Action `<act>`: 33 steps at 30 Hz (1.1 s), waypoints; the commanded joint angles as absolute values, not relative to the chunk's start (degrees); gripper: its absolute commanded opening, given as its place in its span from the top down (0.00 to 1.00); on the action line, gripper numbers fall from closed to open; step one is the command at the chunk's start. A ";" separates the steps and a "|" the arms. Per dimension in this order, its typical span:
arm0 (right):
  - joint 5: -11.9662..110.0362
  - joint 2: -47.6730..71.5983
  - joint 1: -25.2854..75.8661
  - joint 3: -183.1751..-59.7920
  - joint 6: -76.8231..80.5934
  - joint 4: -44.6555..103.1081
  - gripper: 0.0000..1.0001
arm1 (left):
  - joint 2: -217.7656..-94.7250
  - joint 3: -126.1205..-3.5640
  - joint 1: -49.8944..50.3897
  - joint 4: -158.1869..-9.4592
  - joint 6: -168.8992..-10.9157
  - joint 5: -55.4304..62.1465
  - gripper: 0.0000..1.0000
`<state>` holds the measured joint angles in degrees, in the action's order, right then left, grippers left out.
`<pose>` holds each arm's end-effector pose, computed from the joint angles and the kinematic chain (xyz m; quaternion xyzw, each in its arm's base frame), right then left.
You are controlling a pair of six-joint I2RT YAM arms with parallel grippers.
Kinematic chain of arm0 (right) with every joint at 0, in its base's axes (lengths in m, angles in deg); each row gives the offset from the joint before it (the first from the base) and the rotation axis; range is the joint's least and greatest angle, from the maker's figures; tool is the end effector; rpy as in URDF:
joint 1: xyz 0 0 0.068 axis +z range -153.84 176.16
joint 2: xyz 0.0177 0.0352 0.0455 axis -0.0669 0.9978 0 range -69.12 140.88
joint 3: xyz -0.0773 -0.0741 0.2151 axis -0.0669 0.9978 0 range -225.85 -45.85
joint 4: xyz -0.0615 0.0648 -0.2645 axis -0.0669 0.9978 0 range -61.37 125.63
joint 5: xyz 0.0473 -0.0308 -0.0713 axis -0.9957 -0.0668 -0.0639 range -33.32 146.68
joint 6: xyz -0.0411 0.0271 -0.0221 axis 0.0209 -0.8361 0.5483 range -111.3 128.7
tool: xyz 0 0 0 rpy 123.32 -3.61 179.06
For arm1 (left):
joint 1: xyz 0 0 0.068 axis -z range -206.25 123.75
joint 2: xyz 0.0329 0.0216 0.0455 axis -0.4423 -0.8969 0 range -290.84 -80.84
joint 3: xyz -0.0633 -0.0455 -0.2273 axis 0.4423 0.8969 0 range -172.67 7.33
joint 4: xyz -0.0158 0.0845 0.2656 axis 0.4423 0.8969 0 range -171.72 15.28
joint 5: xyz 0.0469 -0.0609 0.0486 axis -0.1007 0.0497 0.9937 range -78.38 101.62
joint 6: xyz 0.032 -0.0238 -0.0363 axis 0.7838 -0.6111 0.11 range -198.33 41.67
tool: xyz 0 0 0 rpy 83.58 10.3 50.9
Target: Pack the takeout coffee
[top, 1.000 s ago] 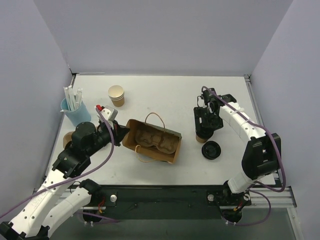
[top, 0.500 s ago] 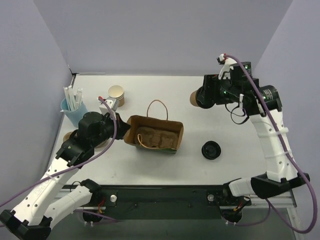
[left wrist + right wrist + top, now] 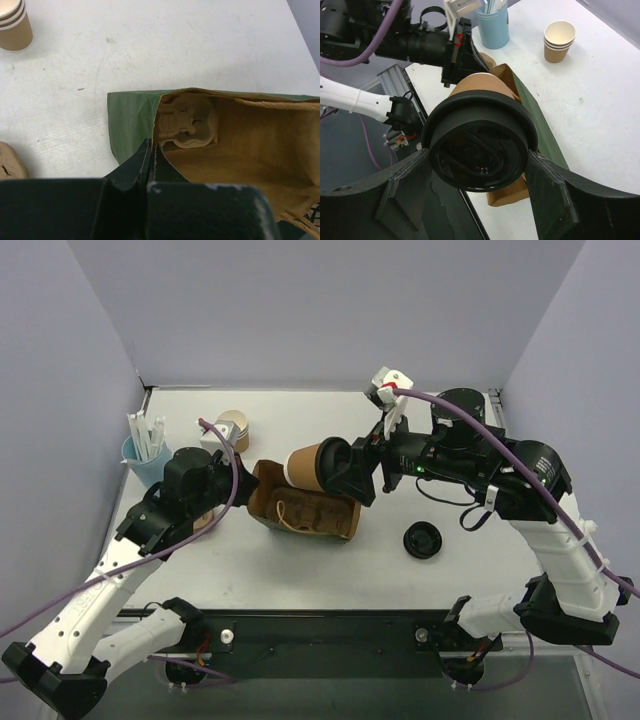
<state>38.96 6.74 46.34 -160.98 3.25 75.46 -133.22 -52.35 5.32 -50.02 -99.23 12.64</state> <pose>0.1435 0.1891 0.5359 -0.3766 0.6487 0.4063 0.5219 0.1992 -0.1216 0.3437 0.0734 0.8373 -0.2327 0.4892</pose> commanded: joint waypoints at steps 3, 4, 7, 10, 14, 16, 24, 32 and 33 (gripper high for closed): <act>43.67 8.66 52.23 -164.85 7.03 71.26 0.59 | -134.98 -56.31 5.56 -48.67 -105.30 11.62 1.00; 43.93 8.93 52.67 -165.03 7.29 71.17 0.59 | -135.15 -55.87 5.56 -49.02 -105.92 11.62 1.00; 44.37 9.81 53.73 -164.77 8.70 71.43 0.59 | -134.98 -55.43 5.56 -50.60 -105.93 10.30 1.00; 46.29 9.63 53.82 -161.53 12.38 71.70 0.58 | -134.72 -55.08 5.56 -51.48 -105.23 10.57 1.00; 51.66 8.84 53.99 -155.20 17.83 72.40 0.57 | -131.21 -49.65 5.48 -60.15 -103.20 9.08 1.00; 53.59 8.75 54.08 -152.91 20.55 72.49 0.57 | -130.06 -47.79 5.56 -63.42 -101.62 7.85 1.00; 65.63 12.62 60.31 -147.02 27.59 75.92 0.60 | -125.93 -41.29 5.56 -74.77 -98.28 4.68 1.00; 72.74 14.46 62.61 -139.38 33.04 73.20 0.60 | -123.65 -35.05 5.56 -80.92 -95.82 -1.99 1.00; 74.50 14.20 63.04 -137.71 35.13 72.06 0.60 | -123.47 -34.34 5.56 -80.84 -95.82 -3.05 1.00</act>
